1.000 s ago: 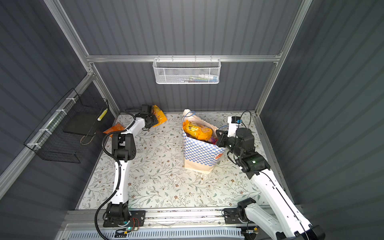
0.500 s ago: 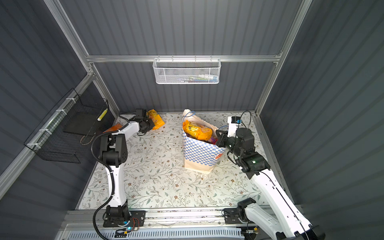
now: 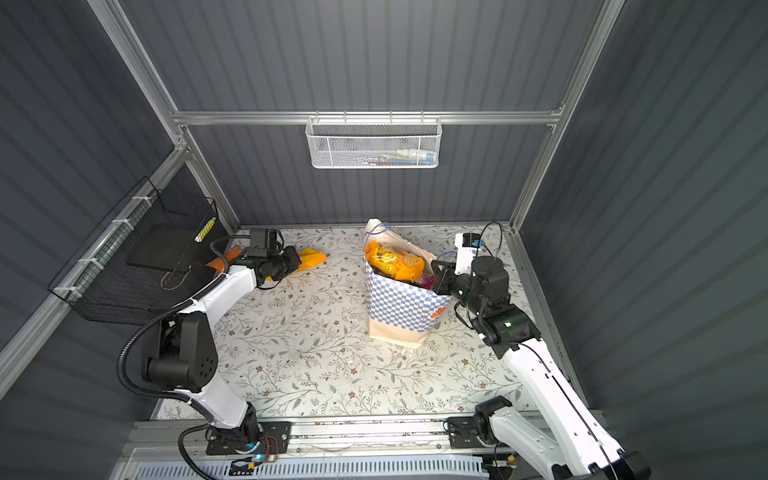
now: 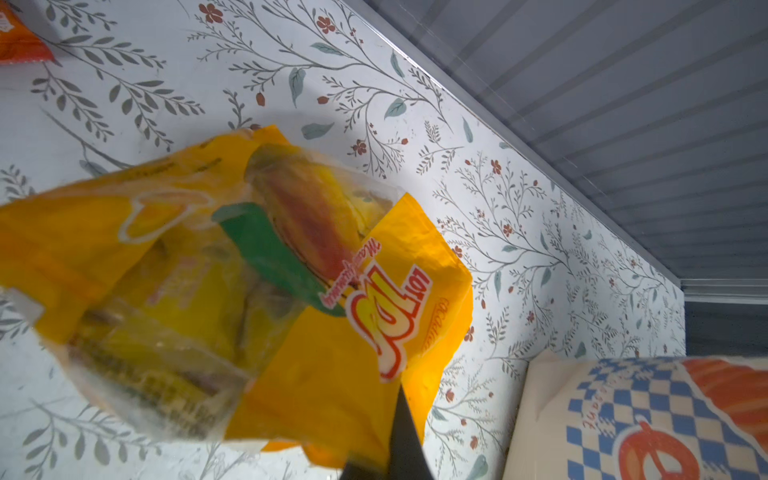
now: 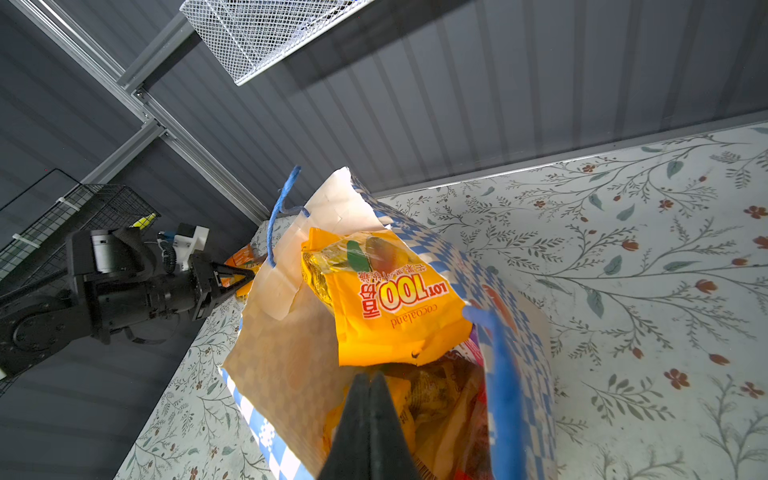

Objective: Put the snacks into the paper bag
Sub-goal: 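Lift the second yellow bag with the left gripper toward the paper bag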

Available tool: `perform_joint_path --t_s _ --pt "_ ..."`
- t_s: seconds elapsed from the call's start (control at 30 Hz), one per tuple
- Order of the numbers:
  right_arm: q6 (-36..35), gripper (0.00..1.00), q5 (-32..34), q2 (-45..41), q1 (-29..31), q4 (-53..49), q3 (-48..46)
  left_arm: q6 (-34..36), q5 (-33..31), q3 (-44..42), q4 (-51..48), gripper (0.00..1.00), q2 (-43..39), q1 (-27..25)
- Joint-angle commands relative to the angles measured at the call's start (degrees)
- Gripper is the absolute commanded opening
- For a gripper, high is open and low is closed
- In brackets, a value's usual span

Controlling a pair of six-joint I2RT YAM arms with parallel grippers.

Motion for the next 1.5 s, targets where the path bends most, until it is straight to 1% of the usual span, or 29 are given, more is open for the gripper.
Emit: perform_joint_path --t_s 0.0,0.17,0.4,0.57,0.7,0.83,1.03,1.2,1.3,1.37,1.47 --pt "-0.5 0.03 -0.4 -0.2 0.2 0.2 0.9 0.5 -0.4 -1.4 1.5 0.00 -7.1 -1.7" --pt "-0.5 0.03 -0.4 -0.5 0.2 0.2 0.9 0.0 -1.3 -4.9 0.6 0.00 -15.5 -4.2" --pt "-0.6 0.03 -0.3 -0.8 0.2 0.1 0.9 -0.7 -0.2 -3.6 -2.6 0.00 -24.9 -6.8" --pt "-0.5 0.03 -0.3 -1.0 0.2 0.2 0.9 -2.2 1.7 -1.4 -3.0 0.00 -29.0 -7.9" --pt "-0.5 0.03 -0.5 -0.9 0.2 0.1 0.9 -2.5 2.6 1.8 -3.7 0.00 -30.1 -8.9" --pt "-0.5 0.03 -0.4 -1.0 0.2 0.1 0.9 -2.1 3.7 6.8 -4.3 0.00 -29.1 -11.5" --pt "-0.6 0.03 -0.3 -0.9 0.2 0.1 0.8 0.0 3.7 17.2 -5.9 0.00 -25.0 -18.3" --pt "-0.8 0.03 0.1 -0.9 0.3 0.1 0.8 2.1 5.7 26.9 -7.1 0.00 -18.8 -25.8" --pt "-0.9 0.03 0.3 -1.0 0.3 0.0 0.8 4.0 4.0 32.4 -8.5 0.00 -15.0 -30.6" --pt "-0.9 0.03 0.4 -1.2 0.3 -0.1 0.8 4.6 4.1 35.6 -9.4 0.00 -12.2 -32.8" --pt "-1.0 0.03 0.6 -1.4 0.3 -0.2 0.9 5.3 6.1 40.6 -10.3 0.00 -7.4 -35.9"
